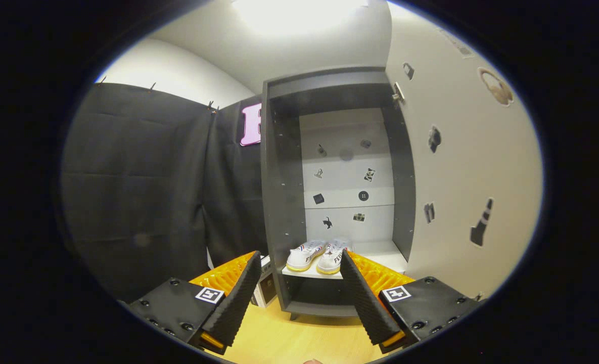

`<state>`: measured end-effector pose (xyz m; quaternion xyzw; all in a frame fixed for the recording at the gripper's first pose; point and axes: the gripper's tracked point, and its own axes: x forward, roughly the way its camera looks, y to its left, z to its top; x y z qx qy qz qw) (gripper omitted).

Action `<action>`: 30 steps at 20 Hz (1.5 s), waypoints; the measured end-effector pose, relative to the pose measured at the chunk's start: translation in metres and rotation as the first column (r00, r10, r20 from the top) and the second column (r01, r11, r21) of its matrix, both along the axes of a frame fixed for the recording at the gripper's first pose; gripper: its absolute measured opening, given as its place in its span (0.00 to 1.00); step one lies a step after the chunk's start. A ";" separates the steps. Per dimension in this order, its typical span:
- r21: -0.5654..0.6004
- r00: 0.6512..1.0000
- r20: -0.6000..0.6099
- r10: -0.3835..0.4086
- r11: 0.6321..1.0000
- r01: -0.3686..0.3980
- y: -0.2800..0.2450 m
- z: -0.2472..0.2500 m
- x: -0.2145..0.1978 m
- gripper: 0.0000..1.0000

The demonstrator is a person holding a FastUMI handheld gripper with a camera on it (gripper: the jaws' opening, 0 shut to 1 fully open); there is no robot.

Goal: Open the shoe cabinet door, grab the shoes and put them into the shoe cabinet, then close the shoe cabinet door.

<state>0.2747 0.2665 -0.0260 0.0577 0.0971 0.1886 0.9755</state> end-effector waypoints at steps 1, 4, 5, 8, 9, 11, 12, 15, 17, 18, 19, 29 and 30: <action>-0.002 1.000 0.006 -0.001 1.000 0.001 -0.009 0.006 -0.012 0.98; -0.008 1.000 0.018 -0.012 1.000 0.012 -0.038 0.022 -0.045 0.98; -0.007 1.000 0.020 -0.015 1.000 0.015 -0.049 0.028 -0.054 0.98; -0.005 0.999 0.026 -0.034 0.999 0.035 -0.087 0.046 -0.077 0.98; 0.006 0.999 0.027 -0.033 0.999 0.033 -0.098 0.052 -0.086 0.97; 0.028 0.999 0.036 -0.028 0.999 0.027 -0.121 0.068 -0.095 0.97; 0.036 0.999 0.036 -0.022 0.999 0.020 -0.135 0.073 -0.101 0.97; 0.040 1.000 0.020 -0.013 0.999 0.012 -0.173 0.078 -0.114 0.97; 0.037 0.999 0.016 -0.031 0.999 0.030 -0.202 0.076 -0.116 0.97; 0.035 0.999 0.012 -0.045 0.998 0.045 -0.217 0.074 -0.115 0.97; 0.034 0.998 0.008 -0.060 0.998 0.060 -0.229 0.070 -0.113 0.97; 0.124 0.994 -0.107 0.000 0.992 0.013 -0.268 0.027 -0.070 0.97; 0.128 0.993 -0.112 0.031 0.992 -0.016 -0.265 0.024 -0.067 0.97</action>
